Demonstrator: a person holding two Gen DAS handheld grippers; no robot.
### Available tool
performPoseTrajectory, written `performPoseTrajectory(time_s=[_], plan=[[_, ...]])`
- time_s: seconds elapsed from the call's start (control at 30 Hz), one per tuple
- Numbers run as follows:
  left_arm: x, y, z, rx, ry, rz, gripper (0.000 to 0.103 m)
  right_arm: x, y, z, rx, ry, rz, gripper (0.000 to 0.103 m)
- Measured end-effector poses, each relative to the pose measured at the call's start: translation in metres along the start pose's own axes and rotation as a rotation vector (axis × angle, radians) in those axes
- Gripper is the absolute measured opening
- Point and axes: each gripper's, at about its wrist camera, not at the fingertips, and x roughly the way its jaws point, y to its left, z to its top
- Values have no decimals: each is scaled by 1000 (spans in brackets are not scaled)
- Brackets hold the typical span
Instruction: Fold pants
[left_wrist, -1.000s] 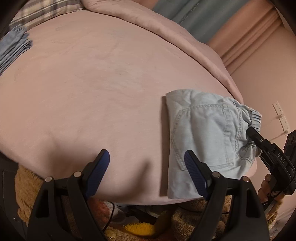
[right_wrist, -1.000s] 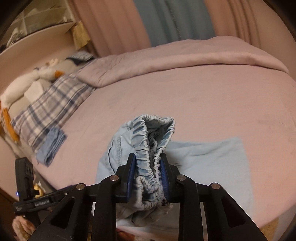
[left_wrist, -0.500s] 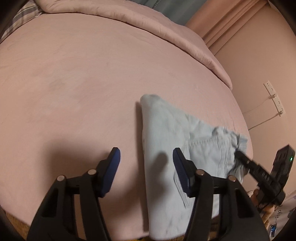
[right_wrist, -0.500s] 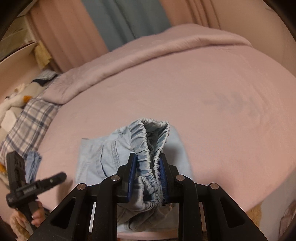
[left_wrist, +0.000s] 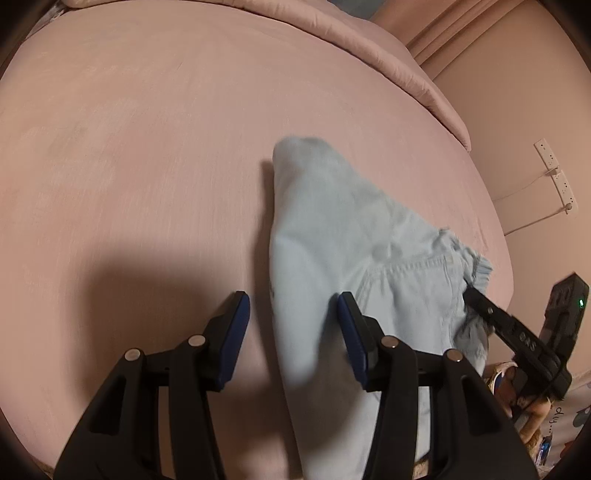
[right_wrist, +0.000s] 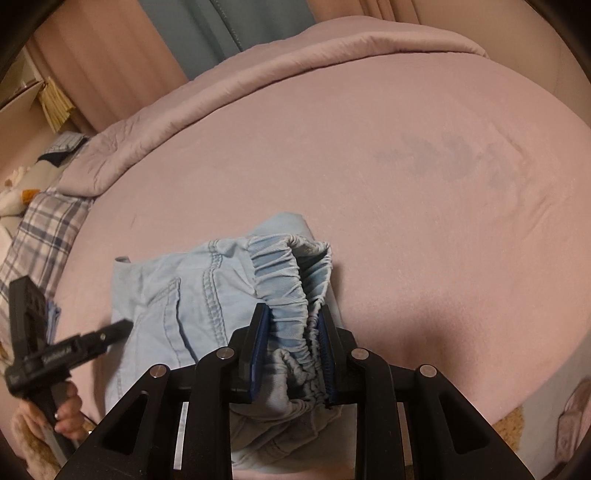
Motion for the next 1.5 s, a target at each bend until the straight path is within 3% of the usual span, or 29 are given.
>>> performPoseTrajectory(time_s=[0.2,0.47,0.83,1.07,1.17,1.27,1.5], plan=[[-13,6,-29,-20,23,-39,50,0,-1,-1,-3,-1,-8,25],[-28,-1,-70,27,39,-25,51,-2,-2,-2,-17,3,-24,28],[-28,7,-79,-19,69,-89,51,-16,-8,-15,-19,58,-26,51],[-32,7,-87,-22,68,-97,45,-14,-13,-25,-34,93,6,51],[-25,-1,-85,-42,80,-114,35,-18,-13,-25,-40,84,30,41],[-26,-2,-86,-38,79,-114,34,-29,-12,-30,-44,57,35,35],[-26,-5,-86,-36,93,-118,36,-13,-17,-35,-50,81,6,35]])
